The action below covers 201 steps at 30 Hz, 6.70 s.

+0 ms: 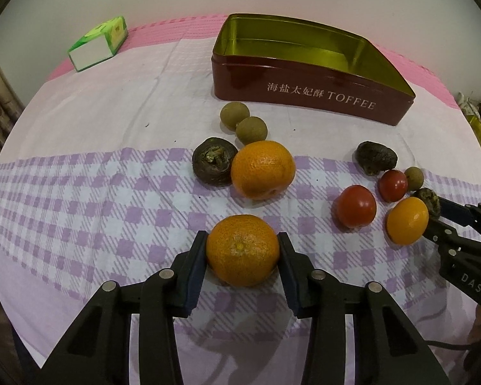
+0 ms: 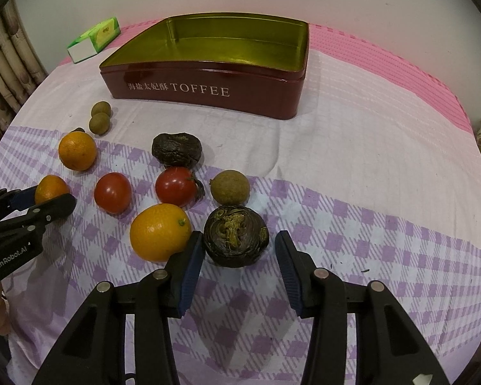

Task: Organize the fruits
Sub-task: 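Grasp the mandarin orange with the left tool while the right tool grasps the dark dried plum, then lift and carry the orange and plum over the TOFFEE tin with both tools, then open both tools to drop the orange and plum into the tin, then move both open tools back toward the remaining fruits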

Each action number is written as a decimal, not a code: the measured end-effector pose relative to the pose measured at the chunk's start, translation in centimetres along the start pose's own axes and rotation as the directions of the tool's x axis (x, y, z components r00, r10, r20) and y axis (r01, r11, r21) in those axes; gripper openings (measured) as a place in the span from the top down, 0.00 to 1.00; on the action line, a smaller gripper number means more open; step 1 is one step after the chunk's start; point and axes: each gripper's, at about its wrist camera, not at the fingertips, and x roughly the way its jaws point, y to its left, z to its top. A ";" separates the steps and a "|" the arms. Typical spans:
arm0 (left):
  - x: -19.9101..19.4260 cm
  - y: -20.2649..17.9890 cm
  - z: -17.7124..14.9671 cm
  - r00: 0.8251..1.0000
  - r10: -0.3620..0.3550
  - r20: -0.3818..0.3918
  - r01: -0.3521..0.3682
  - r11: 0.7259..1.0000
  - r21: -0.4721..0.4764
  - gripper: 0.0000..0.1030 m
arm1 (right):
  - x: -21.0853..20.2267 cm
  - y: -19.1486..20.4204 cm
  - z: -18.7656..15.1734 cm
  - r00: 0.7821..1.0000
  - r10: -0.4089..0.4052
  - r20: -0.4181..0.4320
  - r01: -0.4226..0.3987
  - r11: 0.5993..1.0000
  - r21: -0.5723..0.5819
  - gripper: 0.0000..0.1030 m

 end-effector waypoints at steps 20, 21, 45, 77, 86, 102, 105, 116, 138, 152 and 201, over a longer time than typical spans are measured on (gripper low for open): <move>-0.2 -0.2 0.0 1.000 0.009 0.004 -0.009 1.000 0.004 0.58 | 0.0 0.4 0.3 1.000 -0.017 -0.005 0.017 1.000 0.003 0.64; -0.2 -0.1 0.0 1.000 0.008 0.005 -0.008 1.000 0.004 0.58 | 0.0 0.4 0.3 1.000 -0.017 -0.005 0.017 1.000 0.004 0.64; -1.9 -1.0 0.5 0.999 -0.014 0.035 0.014 1.000 0.027 0.58 | -2.5 -1.0 -0.3 1.000 -0.010 0.006 0.010 1.000 0.029 0.66; -2.0 -0.7 14.8 0.974 -0.073 0.213 0.054 0.994 0.091 0.58 | -5.4 -4.0 11.0 0.989 -0.021 0.147 0.019 1.000 0.015 0.66; 2.1 -1.5 17.1 0.986 -0.058 0.157 0.043 0.994 0.097 0.58 | -1.6 -3.1 13.5 0.995 0.006 0.102 -0.008 1.000 0.021 0.66; 5.9 -1.4 16.6 0.996 -0.039 0.083 0.032 0.995 0.093 0.58 | 1.9 -2.5 13.6 0.999 -0.012 0.047 0.012 1.000 -0.007 0.66; 6.3 -1.3 16.6 0.997 -0.030 0.068 0.024 0.996 0.089 0.58 | 2.2 -2.4 13.4 0.999 -0.014 0.042 0.015 1.000 -0.014 0.66; 6.8 -1.5 16.5 0.999 -0.015 0.042 0.011 0.994 0.105 0.58 | 2.6 -2.4 13.4 0.999 -0.013 0.030 0.013 1.000 -0.015 0.66; 6.3 -1.9 16.0 0.999 -0.018 0.027 0.015 0.996 0.093 0.46 | 1.5 -1.8 13.0 0.999 -0.007 0.052 0.009 0.999 -0.044 0.52; 0.0 -1.6 13.6 0.993 0.005 0.118 -0.017 0.995 0.094 0.45 | -3.2 -2.8 10.5 0.994 0.001 0.111 0.002 1.000 -0.021 0.52; -2.3 1.6 -0.8 1.000 0.012 0.008 -0.012 1.000 -0.008 0.45 | -2.8 2.0 -2.4 0.997 0.069 -0.038 -0.071 0.996 -0.056 0.52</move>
